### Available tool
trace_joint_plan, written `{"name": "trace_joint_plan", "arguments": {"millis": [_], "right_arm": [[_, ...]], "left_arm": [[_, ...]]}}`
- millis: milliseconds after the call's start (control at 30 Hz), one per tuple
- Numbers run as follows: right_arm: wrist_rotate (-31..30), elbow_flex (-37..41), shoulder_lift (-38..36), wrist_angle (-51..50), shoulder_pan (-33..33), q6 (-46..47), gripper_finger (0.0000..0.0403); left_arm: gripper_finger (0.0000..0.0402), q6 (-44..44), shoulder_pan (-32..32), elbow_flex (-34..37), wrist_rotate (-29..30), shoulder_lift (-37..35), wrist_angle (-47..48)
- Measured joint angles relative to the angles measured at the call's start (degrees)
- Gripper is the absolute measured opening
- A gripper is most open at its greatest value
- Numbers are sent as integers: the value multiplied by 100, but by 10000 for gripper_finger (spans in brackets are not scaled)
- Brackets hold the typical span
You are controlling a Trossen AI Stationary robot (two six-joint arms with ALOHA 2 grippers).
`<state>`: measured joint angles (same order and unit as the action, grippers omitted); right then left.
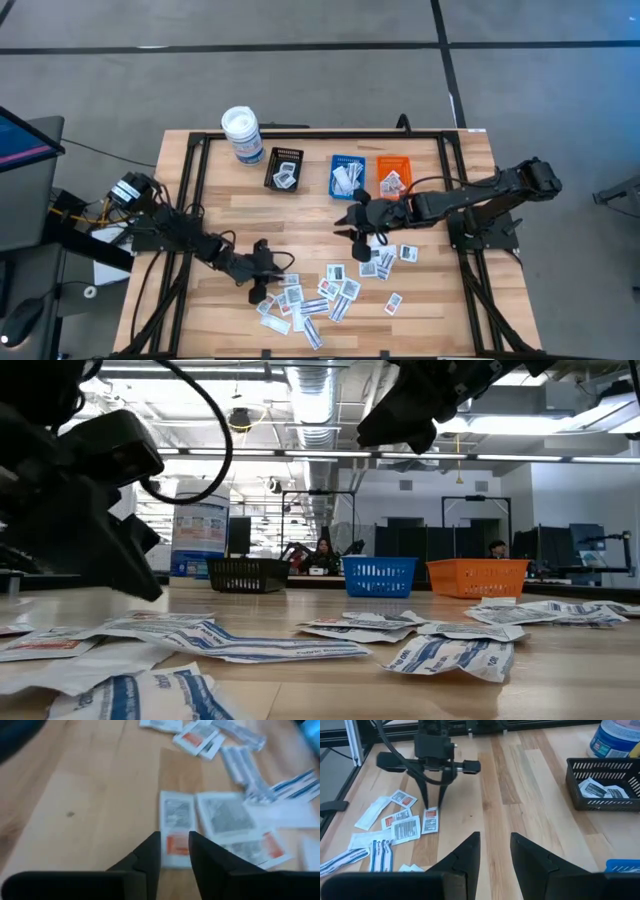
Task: Pick & Place First Aid Supplies
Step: Put the orange ointment pack into the orange bin
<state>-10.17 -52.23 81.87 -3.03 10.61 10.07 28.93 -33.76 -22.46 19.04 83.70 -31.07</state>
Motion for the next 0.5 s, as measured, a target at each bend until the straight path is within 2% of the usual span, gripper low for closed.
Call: {"name": "trace_joint_plan", "arguments": {"millis": [67, 367, 500], "right_arm": [[2, 0, 0, 0, 0, 1, 102], [-4, 0, 0, -151, -2, -1, 102], [-14, 0, 0, -146, -2, -1, 102]], "left_arm": [[106, -91, -38, 2, 202, 65, 18], [105, -188, -44, -22, 334, 594, -157], [65, -380, -38, -22, 348, 627, -104]]}}
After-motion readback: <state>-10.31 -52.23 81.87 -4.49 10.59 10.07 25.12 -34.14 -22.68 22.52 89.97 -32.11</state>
